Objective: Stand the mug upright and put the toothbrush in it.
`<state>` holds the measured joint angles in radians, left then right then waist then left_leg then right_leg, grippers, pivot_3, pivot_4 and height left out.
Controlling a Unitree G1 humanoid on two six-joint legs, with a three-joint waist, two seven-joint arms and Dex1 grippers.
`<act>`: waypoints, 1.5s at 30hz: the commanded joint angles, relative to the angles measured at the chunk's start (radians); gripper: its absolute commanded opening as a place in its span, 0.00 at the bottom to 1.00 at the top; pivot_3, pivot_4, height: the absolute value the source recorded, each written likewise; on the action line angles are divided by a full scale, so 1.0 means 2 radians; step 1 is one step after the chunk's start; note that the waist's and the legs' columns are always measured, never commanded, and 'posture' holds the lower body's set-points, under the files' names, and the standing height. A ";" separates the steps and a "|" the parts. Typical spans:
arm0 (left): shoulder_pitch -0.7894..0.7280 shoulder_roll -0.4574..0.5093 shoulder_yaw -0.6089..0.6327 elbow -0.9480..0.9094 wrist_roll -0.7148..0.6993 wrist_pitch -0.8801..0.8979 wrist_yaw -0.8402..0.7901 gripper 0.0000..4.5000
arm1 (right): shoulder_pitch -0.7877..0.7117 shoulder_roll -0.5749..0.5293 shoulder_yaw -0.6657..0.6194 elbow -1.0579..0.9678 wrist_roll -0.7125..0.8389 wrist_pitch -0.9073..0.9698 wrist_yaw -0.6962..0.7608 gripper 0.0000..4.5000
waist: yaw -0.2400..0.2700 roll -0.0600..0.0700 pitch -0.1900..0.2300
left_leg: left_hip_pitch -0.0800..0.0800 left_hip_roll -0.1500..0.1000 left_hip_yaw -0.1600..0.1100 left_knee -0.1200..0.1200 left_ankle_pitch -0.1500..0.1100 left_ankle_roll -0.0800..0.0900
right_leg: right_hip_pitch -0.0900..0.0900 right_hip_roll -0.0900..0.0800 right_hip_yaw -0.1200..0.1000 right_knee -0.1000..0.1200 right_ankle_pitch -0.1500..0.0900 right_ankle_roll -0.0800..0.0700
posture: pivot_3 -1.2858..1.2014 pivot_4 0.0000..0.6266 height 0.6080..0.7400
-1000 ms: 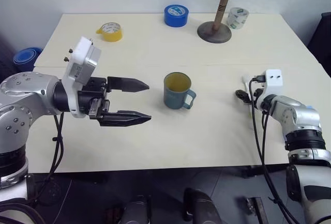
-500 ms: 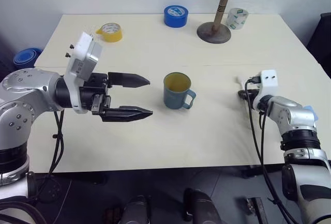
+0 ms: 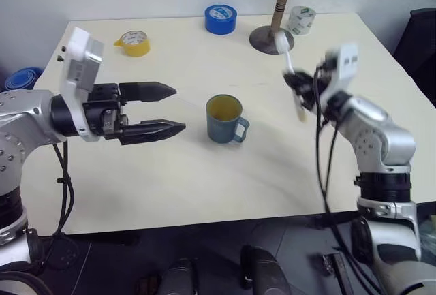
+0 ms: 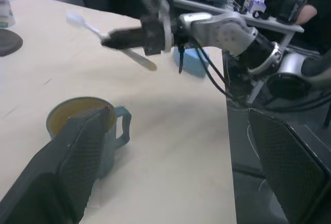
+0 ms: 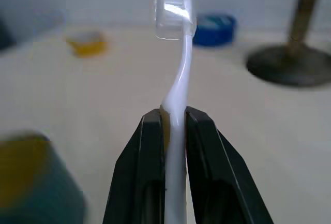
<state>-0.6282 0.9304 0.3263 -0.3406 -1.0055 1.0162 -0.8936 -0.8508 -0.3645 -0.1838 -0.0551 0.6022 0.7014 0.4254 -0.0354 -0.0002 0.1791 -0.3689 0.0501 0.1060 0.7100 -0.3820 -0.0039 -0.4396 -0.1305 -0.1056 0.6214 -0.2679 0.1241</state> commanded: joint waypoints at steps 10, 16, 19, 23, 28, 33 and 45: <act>0.010 0.021 0.033 0.007 -0.001 -0.019 0.015 1.00 | -0.051 0.188 0.049 0.102 -0.048 -0.151 -0.058 0.12 | -0.001 -0.001 0.000 | 0.000 -0.001 0.000 -0.001 0.000 0.000 | 0.000 -0.001 0.000 0.000 0.000 0.000 | 0.52 0.24 1.00; 0.010 0.028 0.036 0.003 -0.002 -0.022 0.019 1.00 | -0.032 0.204 0.083 0.172 -0.100 -0.228 -0.022 0.12 | -0.013 -0.001 0.000 | 0.000 -0.001 0.000 -0.002 0.000 0.000 | -0.001 0.000 0.000 0.000 0.000 0.000 | 0.52 0.24 1.00; 0.012 0.029 0.036 -0.001 -0.001 -0.023 0.020 1.00 | -0.018 0.201 0.084 0.170 -0.111 -0.246 -0.014 0.12 | -0.019 -0.001 0.000 | 0.000 -0.001 0.000 -0.003 0.000 -0.001 | -0.001 0.000 0.000 0.000 0.000 0.000 | 0.52 0.24 1.00; 0.013 0.028 0.033 0.000 0.004 -0.028 0.019 1.00 | -0.004 0.199 0.090 0.150 -0.114 -0.248 -0.005 0.33 | -0.025 -0.001 0.000 | 0.000 -0.001 0.000 -0.003 0.001 -0.001 | -0.001 0.000 0.000 0.000 0.000 0.000 | 0.52 0.24 1.00; 0.009 0.024 0.019 0.008 0.014 -0.038 0.014 1.00 | 0.008 0.186 0.103 0.102 -0.121 -0.231 0.004 0.69 | -0.025 -0.001 0.000 | 0.000 -0.001 0.000 -0.004 0.001 -0.001 | -0.001 0.000 0.000 0.000 0.000 0.000 | 0.52 0.24 1.00; 0.031 0.026 -0.005 0.015 0.040 -0.062 -0.013 1.00 | 0.049 0.049 0.077 -0.088 -0.039 -0.051 0.050 0.83 | -0.024 -0.001 0.000 | 0.000 -0.001 -0.001 -0.004 0.001 -0.001 | -0.001 0.000 0.000 0.000 0.000 0.000 | 0.52 0.24 1.00; 0.059 0.085 -0.014 0.087 0.099 -0.126 -0.130 1.00 | 0.228 -0.397 -0.139 -0.150 0.148 0.158 0.339 0.83 | 0.003 -0.002 0.000 | 0.001 -0.001 0.006 -0.005 0.001 0.001 | -0.001 0.000 0.003 -0.006 0.000 -0.001 | 0.52 0.24 1.00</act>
<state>-0.5037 1.0774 0.2704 -0.1756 -0.8163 0.7886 -1.1182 -0.4080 -1.1292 -0.4245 -0.3451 0.8894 1.0359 1.0500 -0.0291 -0.0043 0.1797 -0.3657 0.0490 0.1200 0.7001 -0.3801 -0.0025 -0.4416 -0.1307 -0.0990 0.6103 -0.2685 0.1229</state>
